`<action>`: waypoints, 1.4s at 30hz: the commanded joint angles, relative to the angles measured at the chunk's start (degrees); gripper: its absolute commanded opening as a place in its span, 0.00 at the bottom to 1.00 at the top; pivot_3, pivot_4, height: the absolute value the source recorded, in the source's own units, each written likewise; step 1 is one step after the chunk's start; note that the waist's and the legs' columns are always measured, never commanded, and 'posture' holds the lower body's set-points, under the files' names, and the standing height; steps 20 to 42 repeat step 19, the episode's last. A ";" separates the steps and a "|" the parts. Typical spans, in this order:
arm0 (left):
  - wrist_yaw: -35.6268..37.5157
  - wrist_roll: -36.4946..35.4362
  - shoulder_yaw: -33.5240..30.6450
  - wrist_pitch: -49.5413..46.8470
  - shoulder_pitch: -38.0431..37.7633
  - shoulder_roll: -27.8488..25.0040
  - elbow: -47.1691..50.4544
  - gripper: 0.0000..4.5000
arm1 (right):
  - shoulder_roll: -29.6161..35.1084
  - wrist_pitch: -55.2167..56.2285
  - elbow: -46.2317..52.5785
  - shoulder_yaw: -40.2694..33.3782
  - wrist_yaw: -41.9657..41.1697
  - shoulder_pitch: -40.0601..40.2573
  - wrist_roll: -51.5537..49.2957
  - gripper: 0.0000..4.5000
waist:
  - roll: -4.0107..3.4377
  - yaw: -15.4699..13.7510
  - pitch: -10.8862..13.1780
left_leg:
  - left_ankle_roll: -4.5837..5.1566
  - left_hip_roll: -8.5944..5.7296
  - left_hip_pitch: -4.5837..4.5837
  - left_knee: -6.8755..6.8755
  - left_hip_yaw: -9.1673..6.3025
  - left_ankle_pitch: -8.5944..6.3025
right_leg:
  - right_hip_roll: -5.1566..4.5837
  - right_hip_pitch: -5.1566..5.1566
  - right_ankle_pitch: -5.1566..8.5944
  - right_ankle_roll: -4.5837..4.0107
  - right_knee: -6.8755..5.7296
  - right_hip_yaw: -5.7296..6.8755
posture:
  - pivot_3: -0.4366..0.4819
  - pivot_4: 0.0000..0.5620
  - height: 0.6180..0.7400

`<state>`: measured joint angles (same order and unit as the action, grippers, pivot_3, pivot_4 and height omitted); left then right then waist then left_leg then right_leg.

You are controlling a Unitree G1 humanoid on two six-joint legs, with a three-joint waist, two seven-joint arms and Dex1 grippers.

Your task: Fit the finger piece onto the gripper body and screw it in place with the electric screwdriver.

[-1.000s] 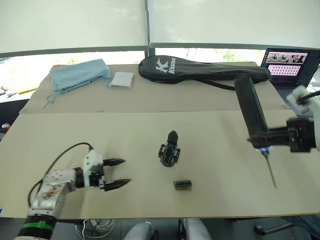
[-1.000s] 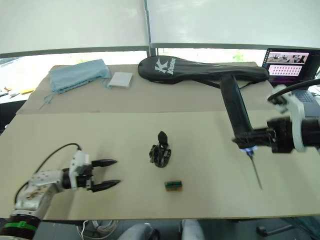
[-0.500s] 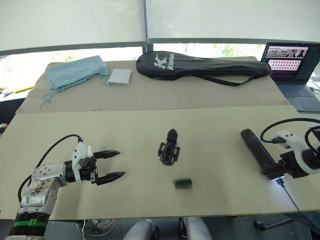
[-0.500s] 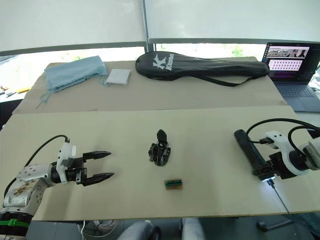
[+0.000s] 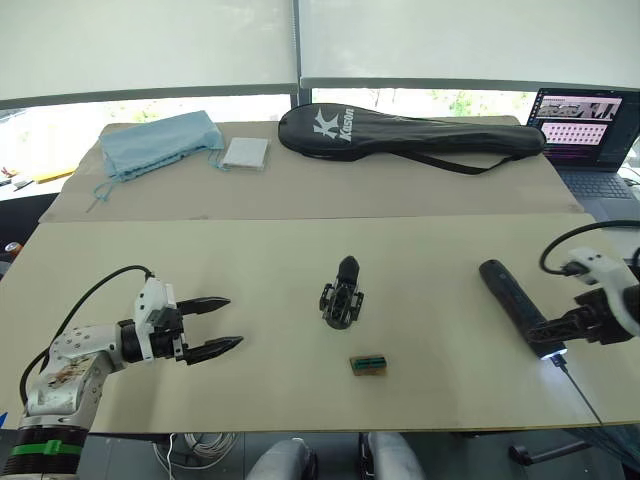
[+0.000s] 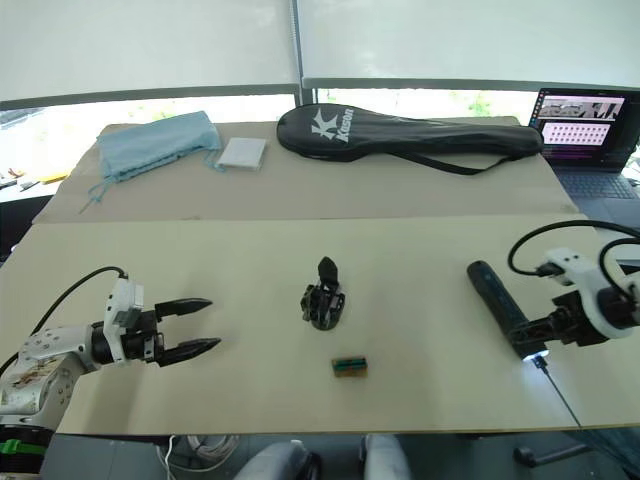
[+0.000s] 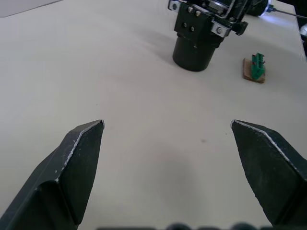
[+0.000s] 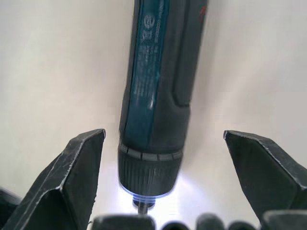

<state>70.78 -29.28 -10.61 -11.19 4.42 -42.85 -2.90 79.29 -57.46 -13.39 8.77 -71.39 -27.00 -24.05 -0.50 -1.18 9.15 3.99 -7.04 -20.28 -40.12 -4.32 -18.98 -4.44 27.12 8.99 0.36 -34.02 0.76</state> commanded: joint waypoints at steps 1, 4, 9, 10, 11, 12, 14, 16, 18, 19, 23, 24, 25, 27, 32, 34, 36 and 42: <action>-4.11 4.29 -2.56 2.14 -1.80 -2.46 0.11 1.00 | -3.25 17.88 6.49 -23.08 -6.18 8.88 -5.15 0.99 | 0.10 0.03 -0.04 | -0.02 0.01 0.01 0.01 -0.01 -0.01 | 0.00 -0.03 0.00 0.00 0.01 -0.01 | 0.48 0.27 1.00; -3.04 4.52 -3.94 3.86 -3.82 -3.77 -0.68 1.00 | -10.73 32.83 11.59 -36.85 -14.17 16.85 -8.00 0.99 | 0.15 0.43 -0.05 | 0.00 0.04 0.12 0.01 0.04 0.00 | 0.05 -0.11 0.00 0.00 -0.02 -0.01 | 0.48 0.27 1.00; -5.54 7.73 -5.67 11.73 -5.16 -2.87 -3.14 1.00 | -21.78 39.01 24.89 -41.74 -12.46 26.14 -11.14 0.99 | 0.23 0.30 -0.02 | -0.12 0.04 0.50 0.03 0.03 -0.07 | 0.03 -0.45 0.00 0.01 -0.04 -0.02 | 0.48 0.27 1.00; -6.18 8.11 -5.83 13.05 -5.84 -2.33 -2.59 1.00 | -24.10 40.94 26.90 -40.97 -11.44 27.72 -10.42 0.99 | 0.25 0.27 -0.01 | -0.17 0.04 0.62 0.09 0.03 -0.10 | 0.02 -0.54 0.00 0.01 -0.02 -0.02 | 0.48 0.27 1.00; -7.17 8.25 -5.99 13.35 -6.62 -1.83 -1.76 1.00 | -26.46 43.60 28.42 -40.04 -10.70 29.03 -9.41 0.99 | 0.24 0.26 -0.01 | -0.32 0.04 0.84 0.13 0.04 -0.19 | 0.02 -0.73 0.00 0.01 -0.01 -0.04 | 0.48 0.27 1.00; -7.97 8.08 -6.11 12.74 -7.49 -1.53 -0.60 1.00 | -28.44 46.43 29.23 -39.05 -10.06 29.91 -8.21 0.99 | 0.27 0.28 -0.02 | -0.38 0.03 1.01 0.22 0.04 -0.23 | 0.01 -0.86 0.02 0.03 0.01 -0.07 | 0.48 0.27 1.00; -9.13 7.37 -6.31 11.19 -9.53 -1.24 1.86 1.00 | -31.66 50.84 29.63 -37.33 -8.33 30.62 -6.33 0.99 | 0.29 0.40 -0.01 | -0.38 0.03 1.06 0.24 0.05 -0.24 | 0.02 -0.89 0.03 0.05 0.00 -0.09 | 0.48 0.27 1.00; -10.26 6.70 -6.79 10.15 -11.62 -0.82 4.15 1.00 | -33.54 52.66 29.56 -35.64 -6.78 31.10 -5.40 0.99 | 0.35 0.55 -0.01 | -0.38 0.00 1.09 0.23 0.10 -0.24 | 0.03 -0.87 0.03 0.05 -0.04 -0.09 | 0.48 0.27 1.00; -11.03 6.59 -7.14 9.30 -13.25 -0.89 5.74 1.00 | -33.86 53.97 29.17 -33.82 -6.56 31.31 -4.48 0.99 | 0.35 0.51 -0.01 | -0.39 0.00 1.10 0.22 0.10 -0.24 | 0.04 -0.86 0.02 0.04 -0.05 -0.08 | 0.48 0.27 1.00; -11.37 6.78 -7.28 9.77 -13.66 -0.74 6.00 1.00 | -34.04 53.49 29.04 -33.10 -5.79 31.09 -4.73 0.99 | 0.35 0.51 -0.01 | -0.39 0.00 1.12 0.22 0.10 -0.23 | 0.04 -0.87 0.02 0.04 -0.05 -0.08 | 0.48 0.27 1.00; -11.37 6.78 -7.28 9.77 -13.66 -0.74 6.00 1.00 | -34.04 53.49 29.04 -33.10 -5.79 31.09 -4.73 0.99 | 0.35 0.51 -0.01 | -0.39 0.00 1.12 0.22 0.10 -0.23 | 0.04 -0.87 0.02 0.04 -0.05 -0.08 | 0.48 0.27 1.00; -11.37 6.78 -7.28 9.77 -13.66 -0.74 6.00 1.00 | -34.04 53.49 29.04 -33.10 -5.79 31.09 -4.73 0.99 | 0.35 0.51 -0.01 | -0.39 0.00 1.12 0.22 0.10 -0.23 | 0.04 -0.87 0.02 0.04 -0.05 -0.08 | 0.48 0.27 1.00; -11.37 6.78 -7.28 9.77 -13.66 -0.74 6.00 1.00 | -34.04 53.49 29.04 -33.10 -5.79 31.09 -4.73 0.99 | 0.35 0.51 -0.01 | -0.39 0.00 1.12 0.22 0.10 -0.23 | 0.04 -0.87 0.02 0.04 -0.05 -0.08 | 0.48 0.27 1.00; -11.37 6.78 -7.28 9.77 -13.66 -0.74 6.00 1.00 | -34.04 53.49 29.04 -33.10 -5.79 31.09 -4.73 0.99 | 0.35 0.51 -0.01 | -0.39 0.00 1.12 0.22 0.10 -0.23 | 0.04 -0.87 0.02 0.04 -0.05 -0.08 | 0.48 0.27 1.00; -11.37 6.78 -7.28 9.77 -13.66 -0.74 6.00 1.00 | -34.04 53.49 29.04 -33.10 -5.79 31.09 -4.73 0.99 | 0.35 0.51 -0.01 | -0.39 0.00 1.12 0.22 0.10 -0.23 | 0.04 -0.87 0.02 0.04 -0.05 -0.08 | 0.48 0.27 1.00; -11.37 6.78 -7.28 9.77 -13.66 -0.74 6.00 1.00 | -34.04 53.49 29.04 -33.10 -5.79 31.09 -4.73 0.99 | 0.35 0.51 -0.01 | -0.39 0.00 1.12 0.22 0.10 -0.23 | 0.04 -0.87 0.02 0.04 -0.05 -0.08 | 0.48 0.27 1.00; -11.37 6.78 -7.28 9.77 -13.66 -0.74 6.00 1.00 | -34.04 53.49 29.04 -33.10 -5.79 31.09 -4.73 0.99 | 0.35 0.51 -0.01 | -0.39 0.00 1.12 0.22 0.10 -0.23 | 0.04 -0.87 0.02 0.04 -0.05 -0.08 | 0.48 0.27 1.00; -11.37 6.78 -7.28 9.77 -13.66 -0.74 6.00 1.00 | -34.04 53.49 29.04 -33.10 -5.79 31.09 -4.73 0.99 | 0.35 0.51 -0.01 | -0.39 0.00 1.12 0.22 0.10 -0.23 | 0.04 -0.87 0.02 0.04 -0.05 -0.08 | 0.48 0.27 1.00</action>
